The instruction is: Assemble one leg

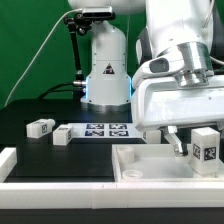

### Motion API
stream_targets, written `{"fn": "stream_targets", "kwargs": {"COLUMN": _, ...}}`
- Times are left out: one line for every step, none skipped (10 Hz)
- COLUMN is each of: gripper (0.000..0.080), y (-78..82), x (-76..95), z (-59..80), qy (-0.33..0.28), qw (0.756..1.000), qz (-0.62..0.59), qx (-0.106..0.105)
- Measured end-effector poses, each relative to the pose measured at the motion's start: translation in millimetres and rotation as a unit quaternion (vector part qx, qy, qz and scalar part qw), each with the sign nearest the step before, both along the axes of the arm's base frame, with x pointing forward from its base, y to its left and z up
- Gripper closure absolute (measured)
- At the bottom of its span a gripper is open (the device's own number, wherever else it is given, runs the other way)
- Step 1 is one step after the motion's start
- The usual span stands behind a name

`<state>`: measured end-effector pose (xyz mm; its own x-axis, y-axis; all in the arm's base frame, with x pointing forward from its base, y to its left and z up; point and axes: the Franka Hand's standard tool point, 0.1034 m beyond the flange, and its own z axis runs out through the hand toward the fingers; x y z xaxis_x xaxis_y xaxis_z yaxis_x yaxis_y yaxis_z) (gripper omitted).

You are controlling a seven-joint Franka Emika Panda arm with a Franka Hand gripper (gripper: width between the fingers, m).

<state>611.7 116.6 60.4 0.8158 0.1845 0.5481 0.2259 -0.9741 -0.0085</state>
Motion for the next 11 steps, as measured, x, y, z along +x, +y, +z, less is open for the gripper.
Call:
{"fn": "stream_targets", "kwargs": {"gripper": 0.0158, "y": 0.0, "x": -0.2, "z": -0.3, "qy": 0.000, "qw": 1.000, "qz": 0.000, "qx": 0.000}}
{"fn": "stream_targets", "kwargs": {"gripper": 0.0152, "y": 0.0, "x": -0.3, "z": -0.6, "qy": 0.001, "qw": 1.000, "qz": 0.000, "qx": 0.000}}
{"fn": "stream_targets", "kwargs": {"gripper": 0.0152, "y": 0.9, "x": -0.8, "z": 2.6, "qy": 0.004, "qw": 1.000, "qz": -0.003, "qx": 0.001}}
{"fn": "stream_targets", "kwargs": {"gripper": 0.0151, "y": 3.1, "x": -1.3, "z": 19.7, "qy": 0.004, "qw": 1.000, "qz": -0.012, "qx": 0.004}}
{"fn": "stream_targets", "kwargs": {"gripper": 0.0151, "y": 2.9, "x": -3.7, "z": 26.4, "qy": 0.022, "qw": 1.000, "qz": -0.008, "qx": 0.002}}
{"fn": "stream_targets", "kwargs": {"gripper": 0.0151, "y": 1.8, "x": -3.2, "z": 35.1, "qy": 0.049, "qw": 0.999, "qz": -0.005, "qx": 0.002}}
{"fn": "stream_targets", "kwargs": {"gripper": 0.0151, "y": -0.4, "x": 1.6, "z": 41.2, "qy": 0.048, "qw": 0.999, "qz": -0.007, "qx": 0.003}}
{"fn": "stream_targets", "kwargs": {"gripper": 0.0151, "y": -0.8, "x": 1.5, "z": 37.1, "qy": 0.057, "qw": 0.998, "qz": -0.007, "qx": 0.003}}
{"fn": "stream_targets", "kwargs": {"gripper": 0.0151, "y": 2.2, "x": -1.2, "z": 32.1, "qy": 0.105, "qw": 0.994, "qz": -0.001, "qx": 0.004}}
{"fn": "stream_targets", "kwargs": {"gripper": 0.0151, "y": 3.4, "x": 0.2, "z": 32.3, "qy": 0.154, "qw": 0.988, "qz": 0.004, "qx": 0.004}}
{"fn": "stream_targets", "kwargs": {"gripper": 0.0151, "y": 3.0, "x": 0.8, "z": 31.2, "qy": 0.205, "qw": 0.979, "qz": 0.008, "qx": 0.003}}
